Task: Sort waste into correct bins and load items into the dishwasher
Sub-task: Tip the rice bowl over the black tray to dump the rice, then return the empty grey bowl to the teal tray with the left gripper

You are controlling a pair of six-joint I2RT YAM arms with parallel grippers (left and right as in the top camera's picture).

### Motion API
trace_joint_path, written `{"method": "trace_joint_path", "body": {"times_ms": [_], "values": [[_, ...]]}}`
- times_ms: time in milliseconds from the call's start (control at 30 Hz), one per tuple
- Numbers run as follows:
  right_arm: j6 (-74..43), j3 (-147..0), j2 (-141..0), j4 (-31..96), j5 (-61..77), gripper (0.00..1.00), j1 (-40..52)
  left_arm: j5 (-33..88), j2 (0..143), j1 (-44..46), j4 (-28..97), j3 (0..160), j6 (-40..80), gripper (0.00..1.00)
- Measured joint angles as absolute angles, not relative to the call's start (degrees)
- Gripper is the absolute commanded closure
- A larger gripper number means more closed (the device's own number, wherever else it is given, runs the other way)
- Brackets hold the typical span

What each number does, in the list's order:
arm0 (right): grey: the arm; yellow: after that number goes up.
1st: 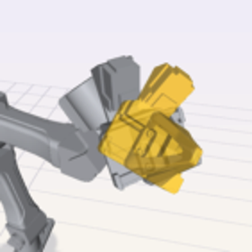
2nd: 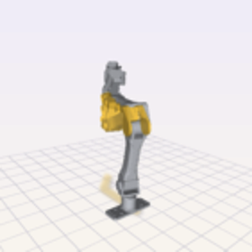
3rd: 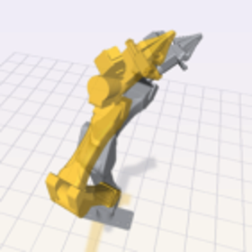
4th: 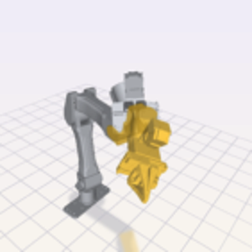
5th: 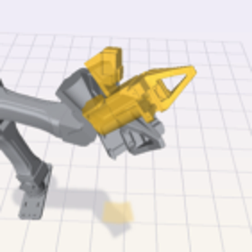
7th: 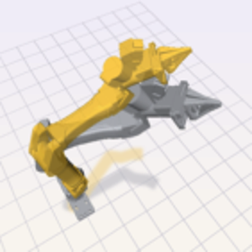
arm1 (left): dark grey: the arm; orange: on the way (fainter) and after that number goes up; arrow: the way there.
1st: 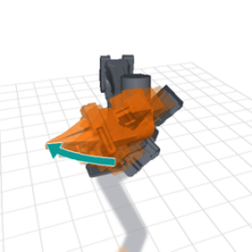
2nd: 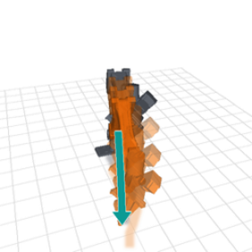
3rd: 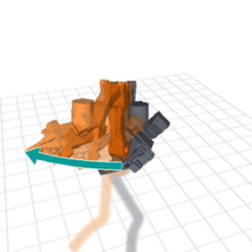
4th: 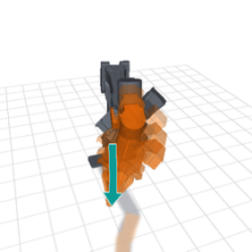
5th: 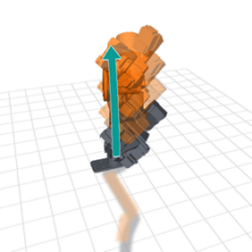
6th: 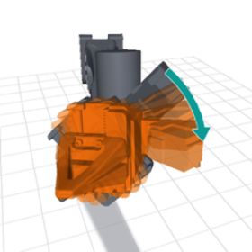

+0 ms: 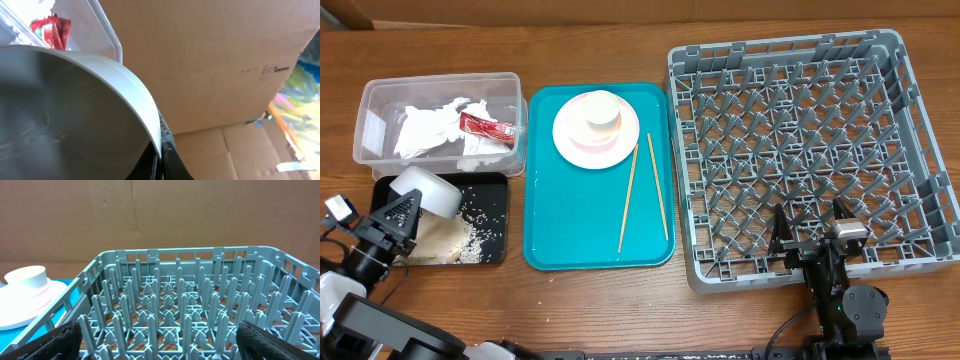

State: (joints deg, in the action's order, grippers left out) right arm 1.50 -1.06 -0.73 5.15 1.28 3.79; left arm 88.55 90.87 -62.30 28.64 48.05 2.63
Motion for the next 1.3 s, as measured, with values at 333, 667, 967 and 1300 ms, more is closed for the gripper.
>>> {"method": "trace_joint_path", "body": {"times_ms": [333, 667, 967, 1300], "values": [[1.52, -1.06, -0.73, 5.15, 1.28, 0.00, 3.79, 88.97, 90.87, -62.28, 26.96, 47.97, 6.11, 0.96], [1.52, -1.06, -0.73, 5.15, 1.28, 0.00, 3.79, 88.92, 90.87, -61.82, 26.94, 47.97, 6.11, 0.96], [1.54, -1.06, -0.73, 5.17, 1.30, 0.00, 3.79, 81.71, 88.75, -53.30, 27.09, 47.99, 9.17, 0.96], [1.50, -1.06, -0.73, 5.17, 1.28, 0.00, 3.79, 61.65, 76.29, -32.80, 34.85, 51.31, 15.35, 0.96]]}}
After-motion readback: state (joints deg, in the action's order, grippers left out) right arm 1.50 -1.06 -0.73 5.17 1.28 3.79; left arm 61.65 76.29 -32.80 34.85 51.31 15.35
